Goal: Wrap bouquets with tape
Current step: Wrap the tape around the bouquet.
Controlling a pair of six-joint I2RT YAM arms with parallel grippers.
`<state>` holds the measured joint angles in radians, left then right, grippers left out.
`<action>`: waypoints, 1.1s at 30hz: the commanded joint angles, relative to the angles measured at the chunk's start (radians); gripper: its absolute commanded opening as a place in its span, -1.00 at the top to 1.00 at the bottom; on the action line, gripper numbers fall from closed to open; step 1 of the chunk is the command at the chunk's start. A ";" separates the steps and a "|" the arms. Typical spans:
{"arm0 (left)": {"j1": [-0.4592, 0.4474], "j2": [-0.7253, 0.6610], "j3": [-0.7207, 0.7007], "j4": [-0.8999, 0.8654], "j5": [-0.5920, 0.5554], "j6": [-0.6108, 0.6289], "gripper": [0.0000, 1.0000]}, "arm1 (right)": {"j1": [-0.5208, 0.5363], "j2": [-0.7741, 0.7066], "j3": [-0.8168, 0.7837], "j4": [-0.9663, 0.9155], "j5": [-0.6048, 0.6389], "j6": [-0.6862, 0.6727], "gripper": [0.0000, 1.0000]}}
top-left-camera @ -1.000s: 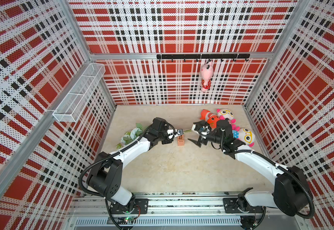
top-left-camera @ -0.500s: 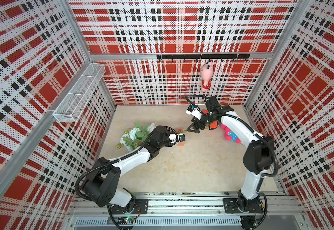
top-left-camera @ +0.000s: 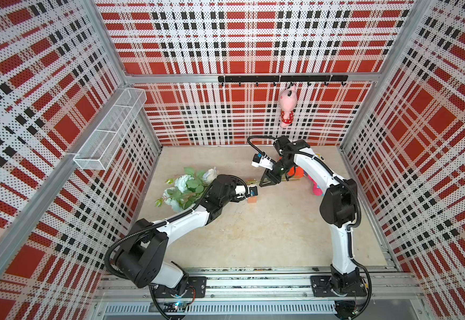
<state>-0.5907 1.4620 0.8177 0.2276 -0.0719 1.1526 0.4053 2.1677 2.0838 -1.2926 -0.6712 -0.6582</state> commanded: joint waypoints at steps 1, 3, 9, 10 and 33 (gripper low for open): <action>-0.023 -0.019 0.025 0.096 0.053 -0.003 1.00 | 0.004 0.034 0.014 0.010 0.048 -0.017 0.74; -0.021 -0.020 0.029 0.105 0.057 -0.030 1.00 | 0.005 0.013 -0.023 0.079 0.077 -0.013 1.00; 0.019 -0.058 0.007 0.153 0.110 -0.149 0.36 | 0.039 -0.093 -0.182 0.302 0.107 -0.114 1.00; 0.033 -0.074 0.001 0.162 0.132 -0.175 0.29 | 0.043 -0.114 -0.216 0.334 0.102 -0.140 1.00; 0.360 -0.196 0.081 -0.182 0.817 -0.272 -0.49 | 0.059 -0.577 -1.117 1.657 0.131 -0.366 1.00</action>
<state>-0.1841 1.2160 0.8448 0.3088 0.6701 0.7536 0.4557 1.6623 1.0672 -0.0326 -0.4999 -0.9428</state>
